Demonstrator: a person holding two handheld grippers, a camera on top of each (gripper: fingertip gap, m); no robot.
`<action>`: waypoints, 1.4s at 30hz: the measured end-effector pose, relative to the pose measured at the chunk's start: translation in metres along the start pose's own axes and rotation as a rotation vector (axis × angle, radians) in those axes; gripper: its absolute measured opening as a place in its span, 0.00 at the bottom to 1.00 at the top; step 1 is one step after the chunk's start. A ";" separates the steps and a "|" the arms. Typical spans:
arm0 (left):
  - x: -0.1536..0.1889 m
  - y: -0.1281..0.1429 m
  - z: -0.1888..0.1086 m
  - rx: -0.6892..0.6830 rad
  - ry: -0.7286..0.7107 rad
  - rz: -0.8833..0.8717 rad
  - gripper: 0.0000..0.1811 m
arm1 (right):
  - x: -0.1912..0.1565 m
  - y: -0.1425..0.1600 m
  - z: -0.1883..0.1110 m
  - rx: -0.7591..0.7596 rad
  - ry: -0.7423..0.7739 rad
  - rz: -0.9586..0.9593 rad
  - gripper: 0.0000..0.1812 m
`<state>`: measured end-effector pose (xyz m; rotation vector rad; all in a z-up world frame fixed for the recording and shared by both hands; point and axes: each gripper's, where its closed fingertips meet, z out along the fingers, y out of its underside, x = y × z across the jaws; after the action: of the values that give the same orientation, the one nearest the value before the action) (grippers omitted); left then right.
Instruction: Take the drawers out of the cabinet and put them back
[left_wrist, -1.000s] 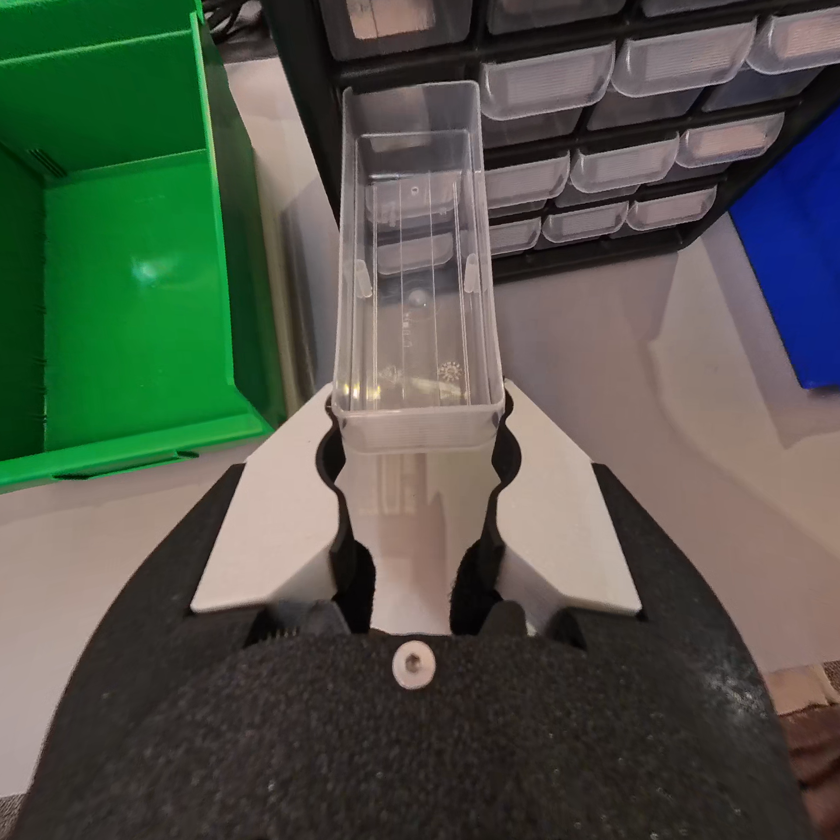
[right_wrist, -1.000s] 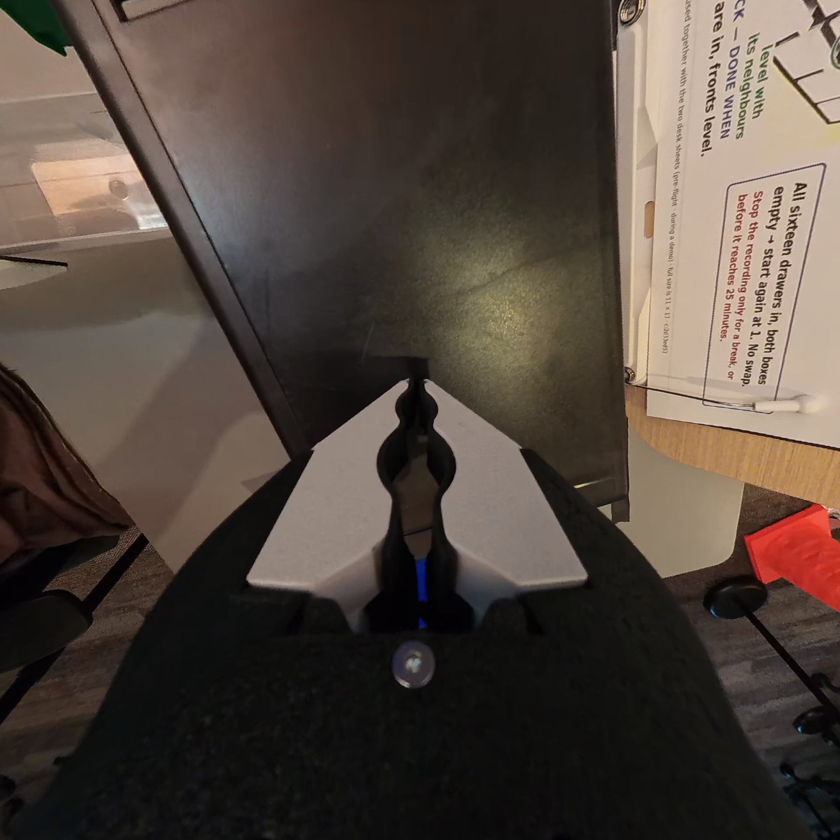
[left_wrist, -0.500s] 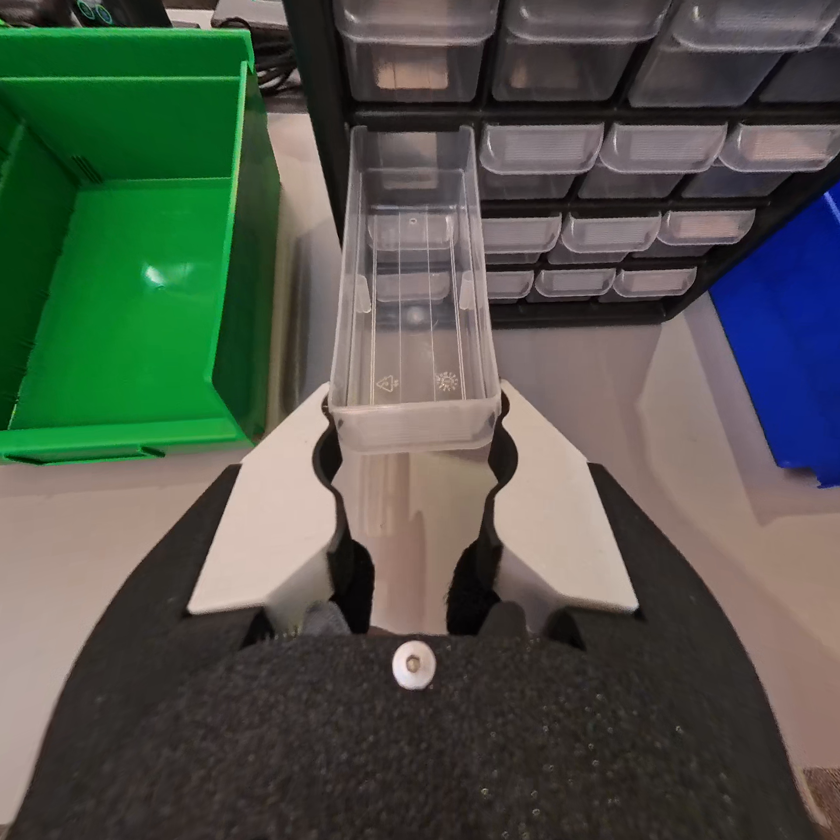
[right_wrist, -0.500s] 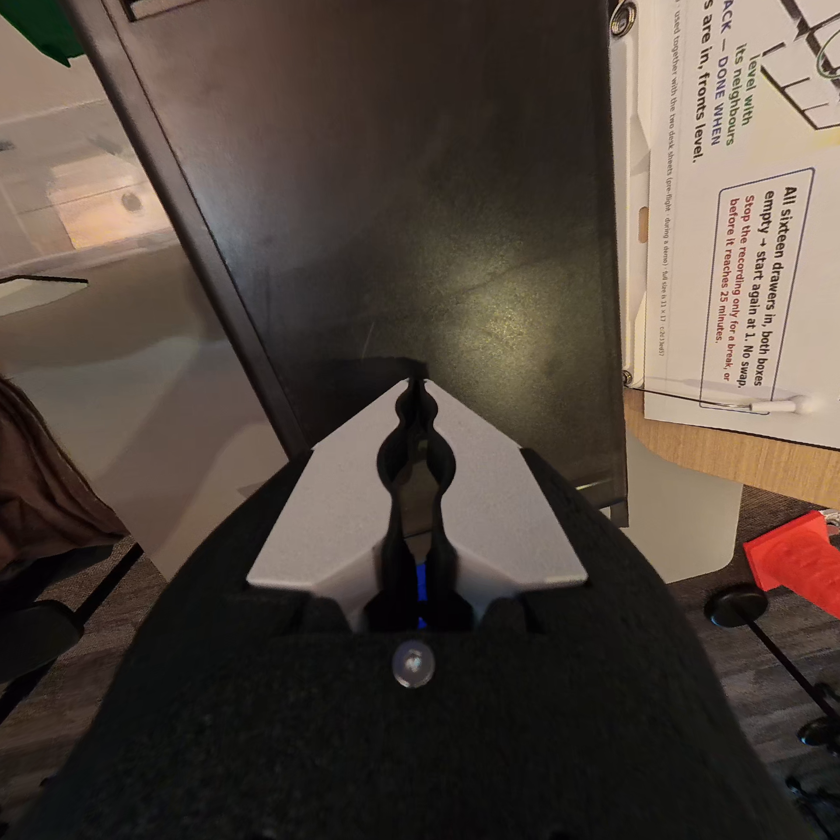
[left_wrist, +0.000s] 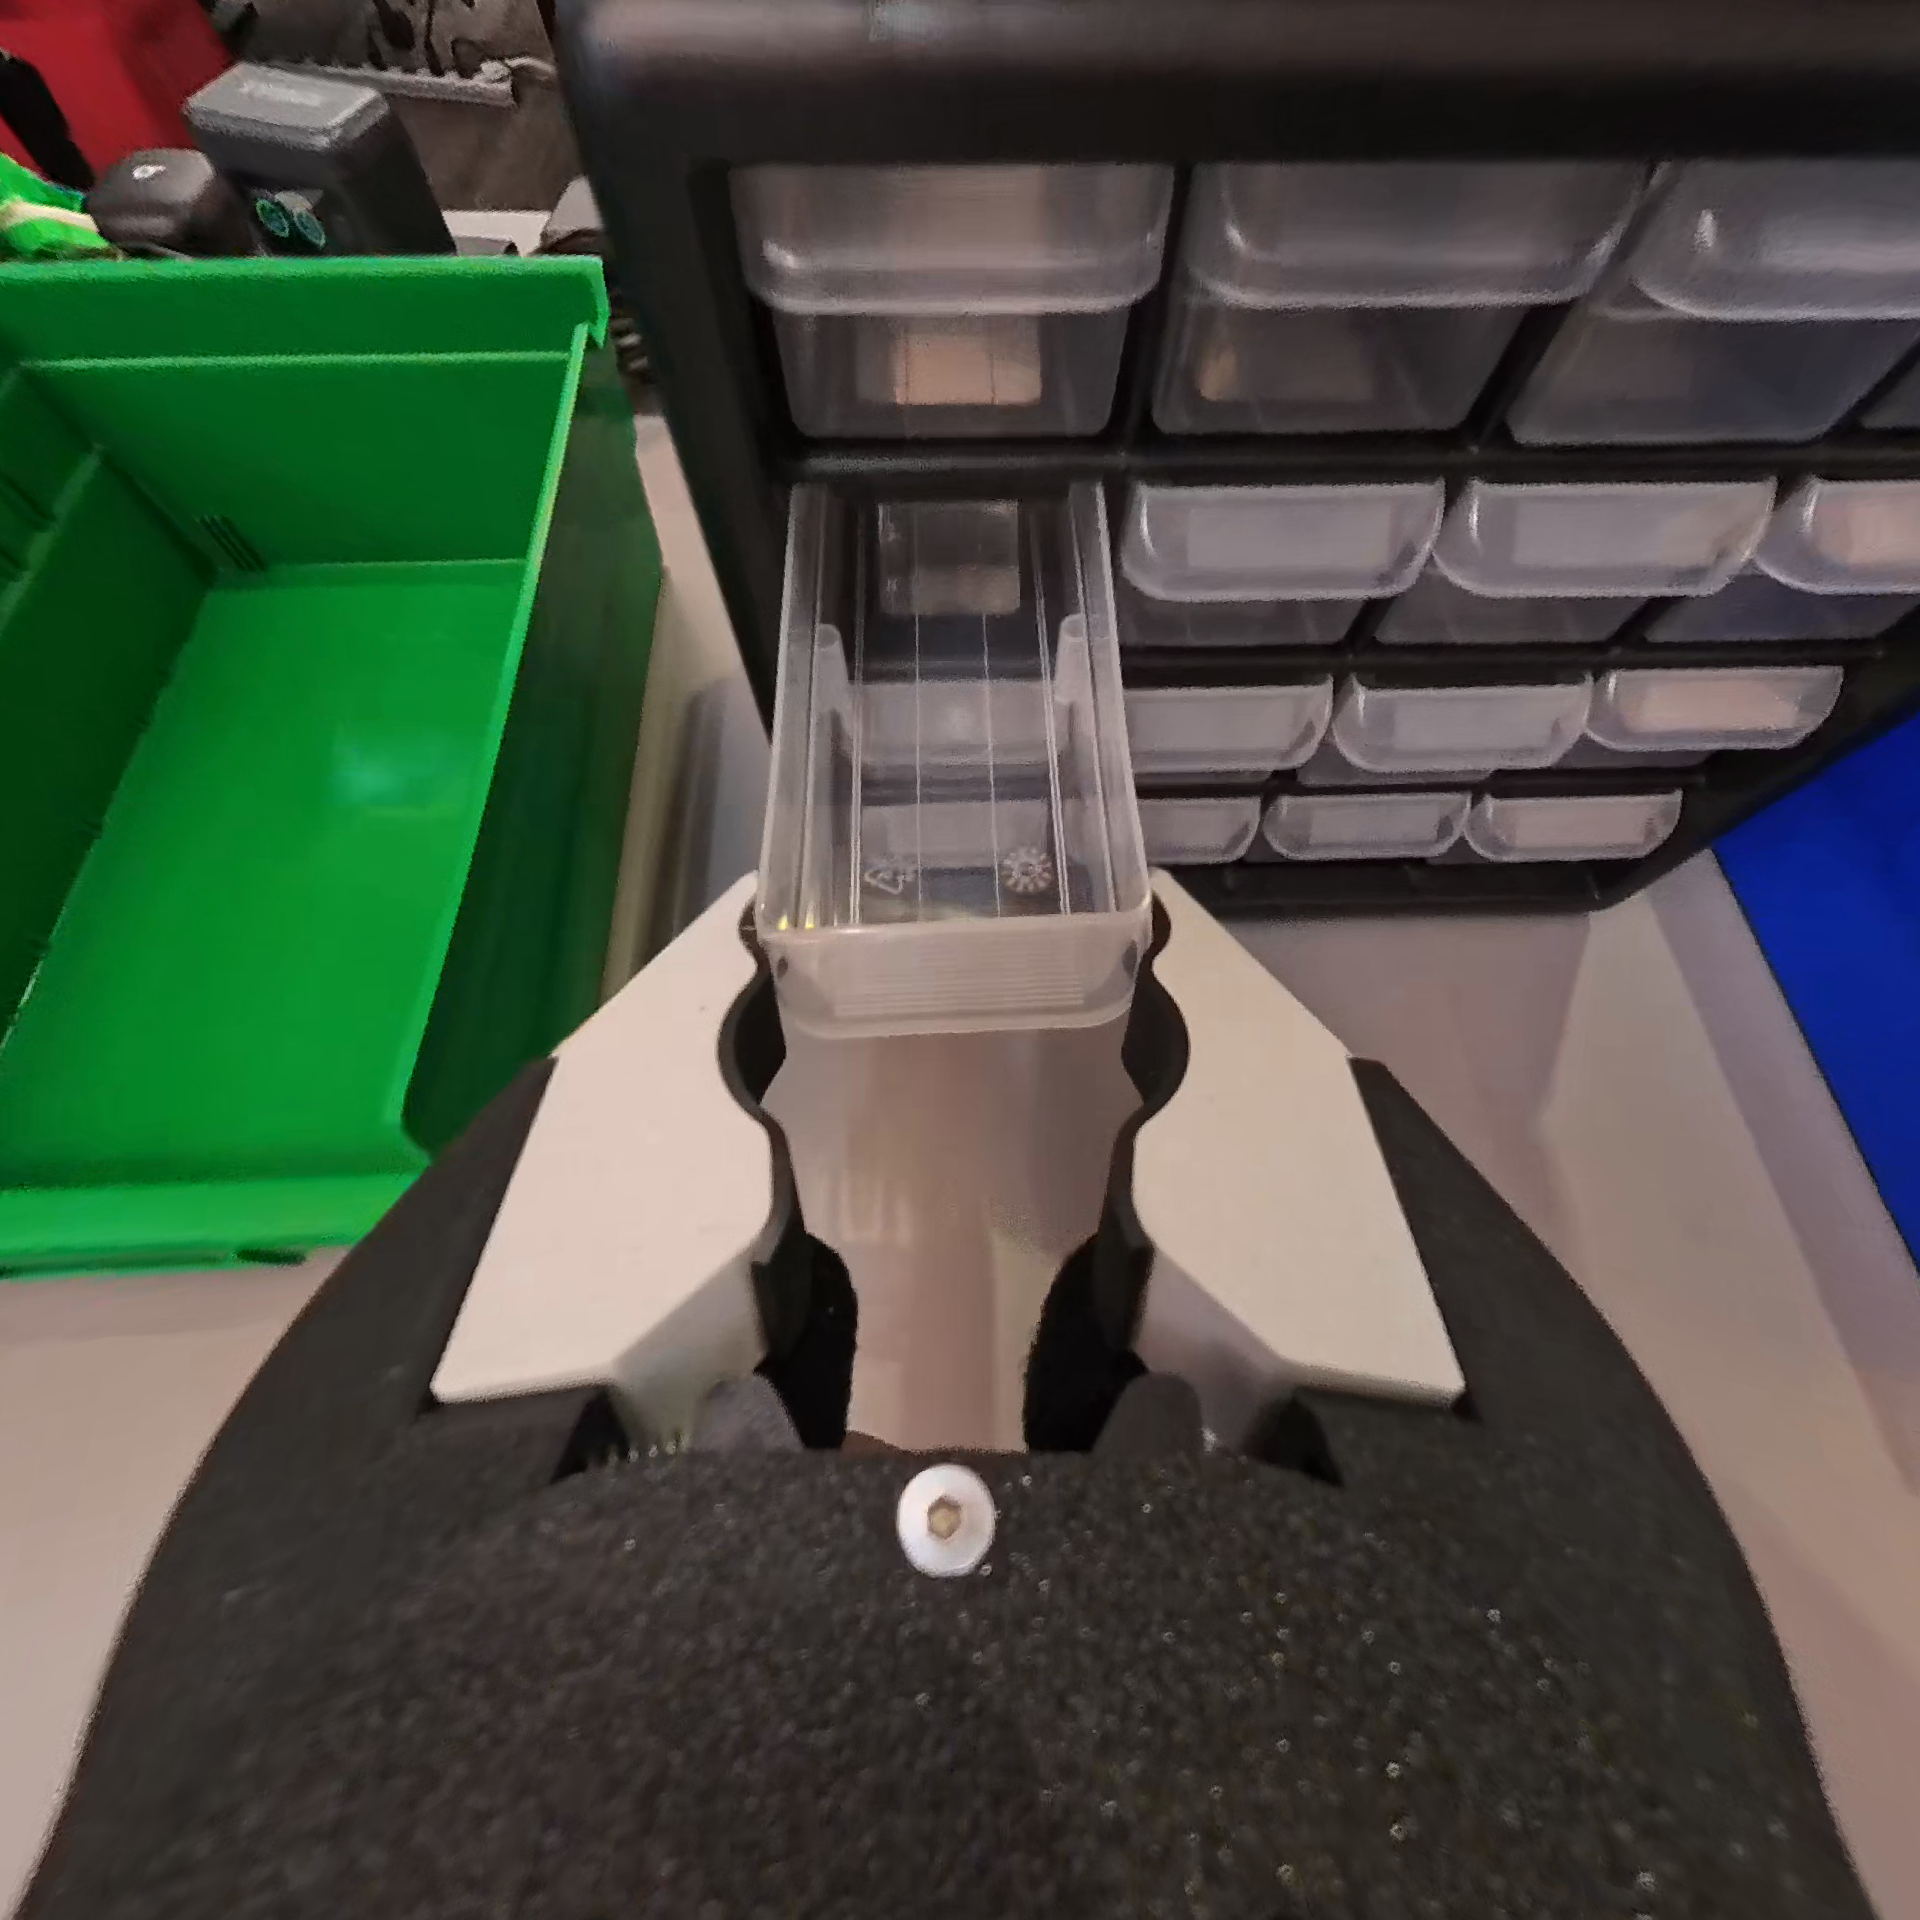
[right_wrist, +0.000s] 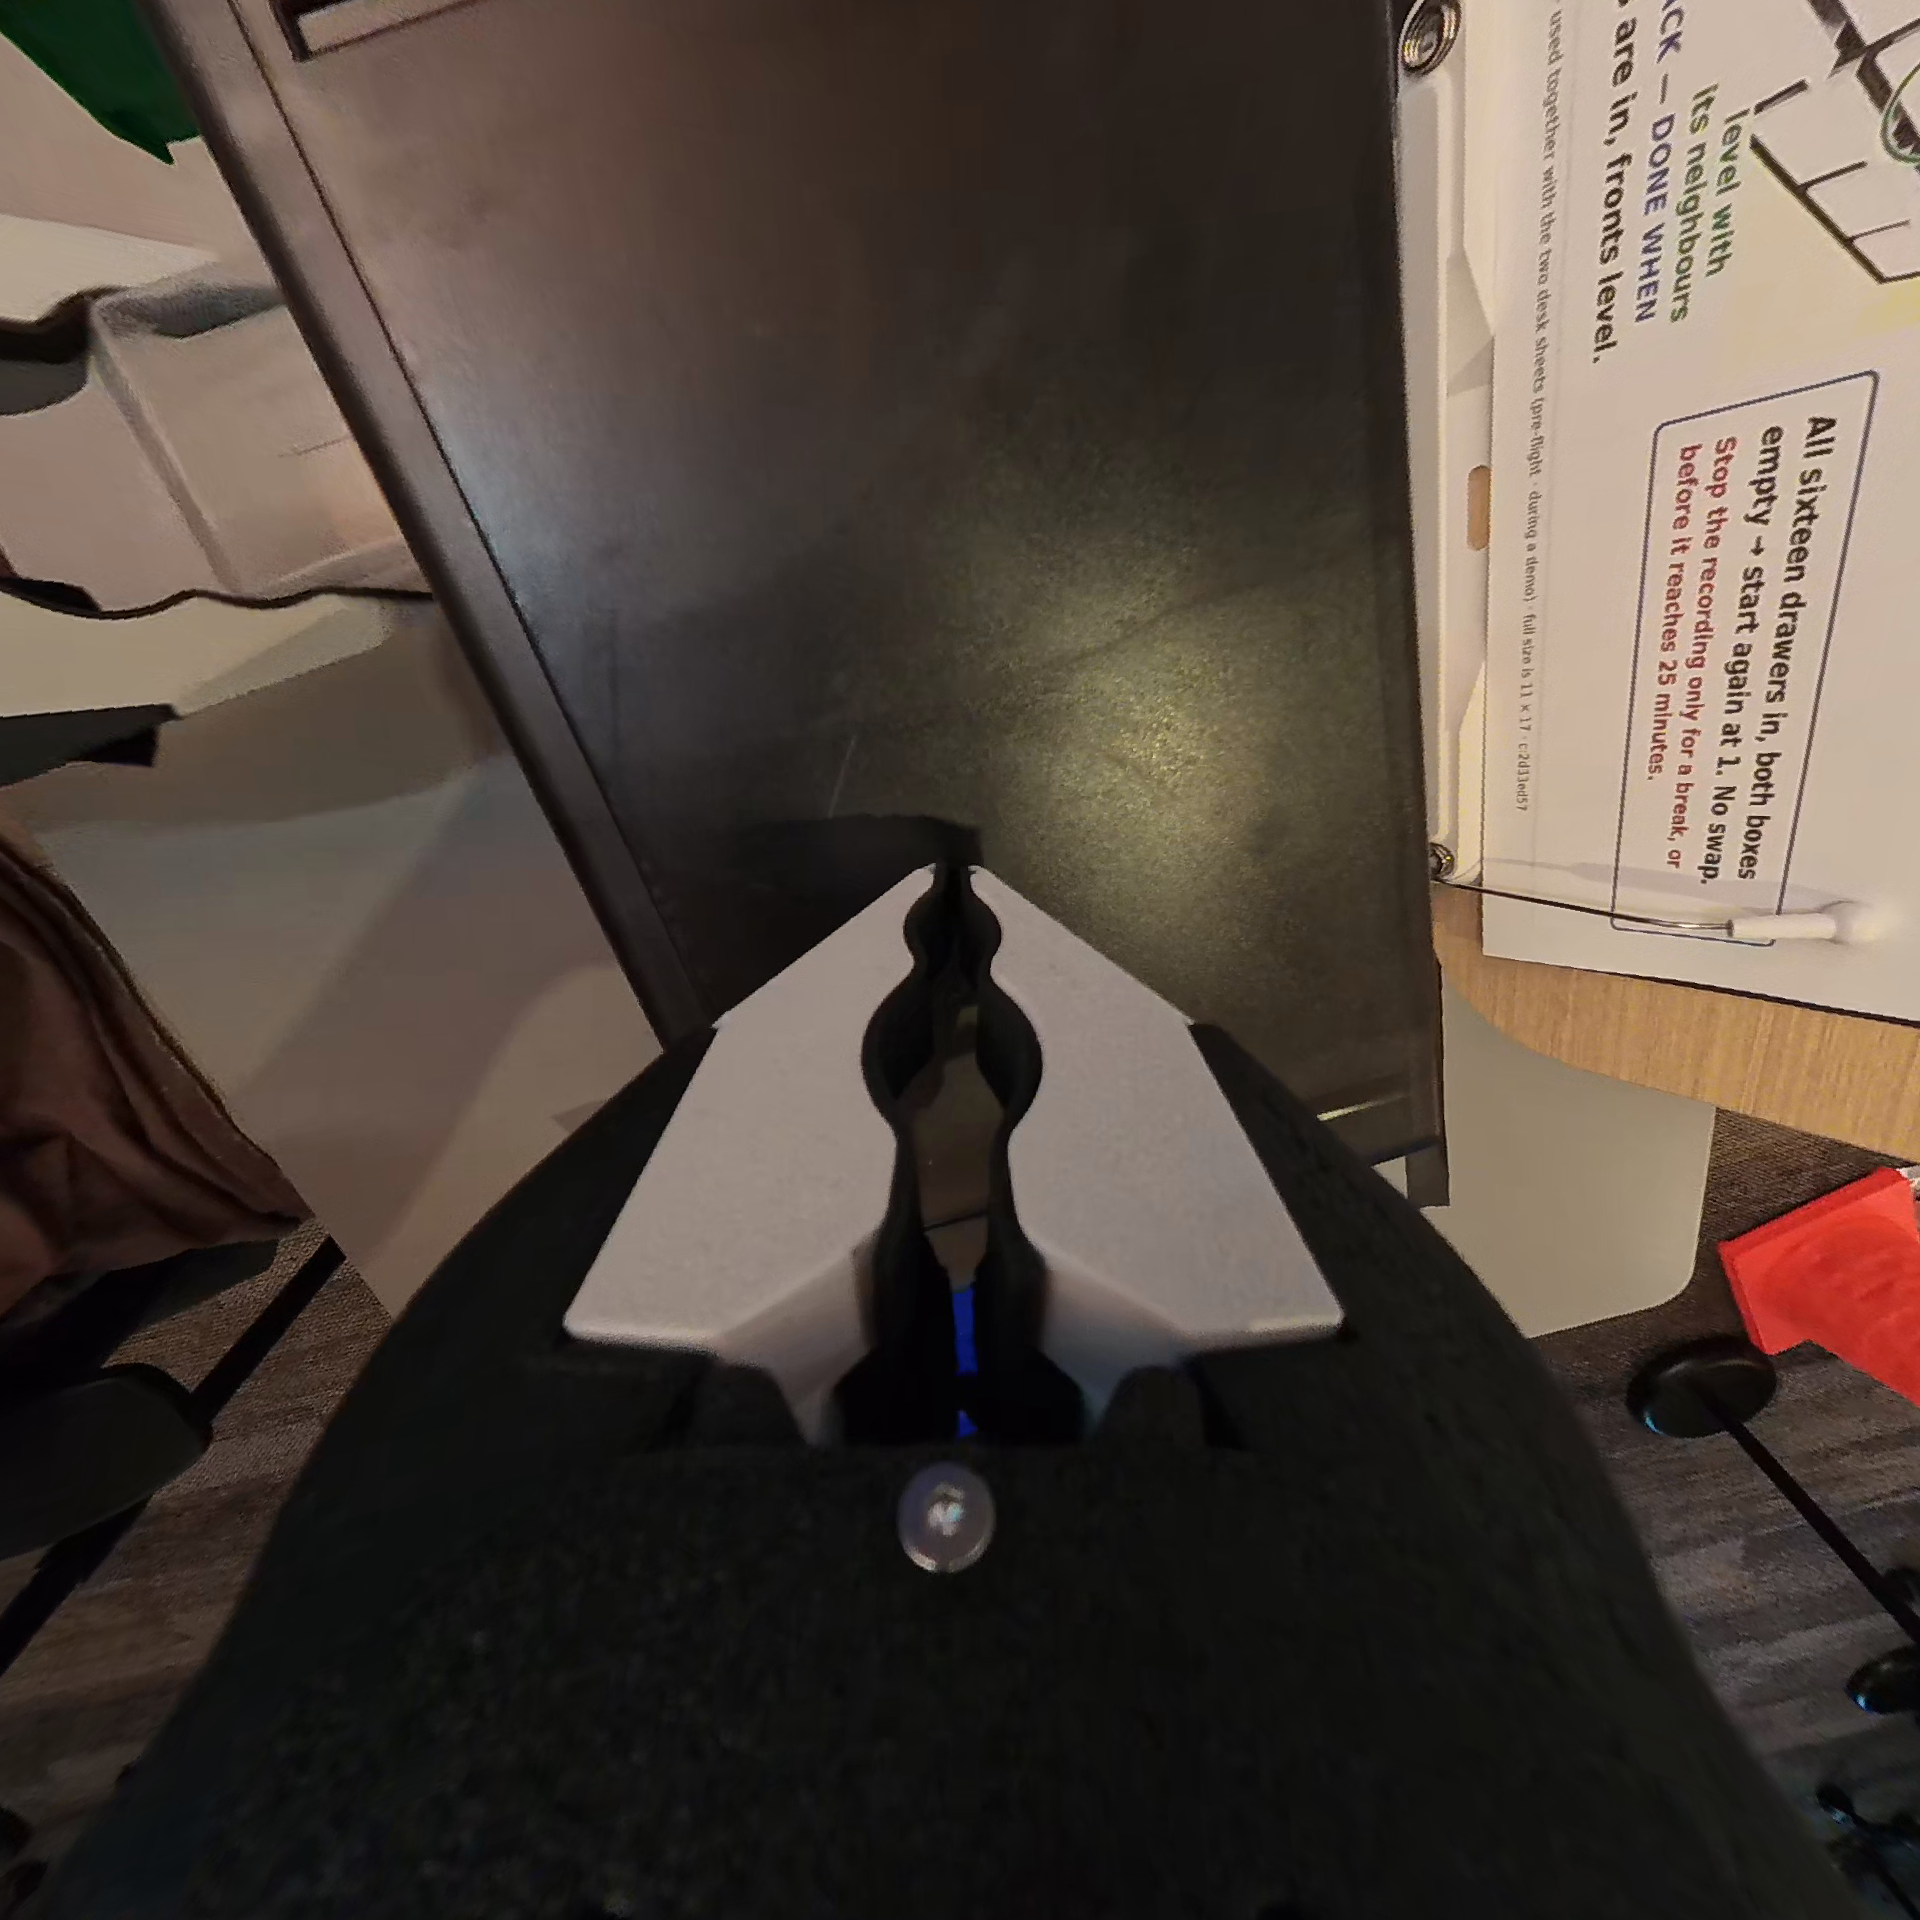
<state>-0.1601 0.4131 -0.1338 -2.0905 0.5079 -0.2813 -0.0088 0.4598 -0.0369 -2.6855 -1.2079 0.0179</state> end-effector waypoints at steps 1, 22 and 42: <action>0.001 -0.004 0.004 0.006 0.002 0.007 0.35 | 0.000 0.000 0.000 -0.003 0.000 0.000 0.00; 0.005 -0.023 0.012 0.275 0.117 -0.029 0.14 | 0.000 0.000 0.000 -0.052 -0.009 0.004 0.00; 0.010 -0.017 -0.010 0.232 0.297 0.057 0.22 | 0.000 0.000 -0.001 -0.047 -0.028 0.033 0.00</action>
<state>-0.1508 0.4085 -0.1143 -1.8149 0.6758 -0.5951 -0.0086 0.4601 -0.0359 -2.7544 -1.1859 0.0325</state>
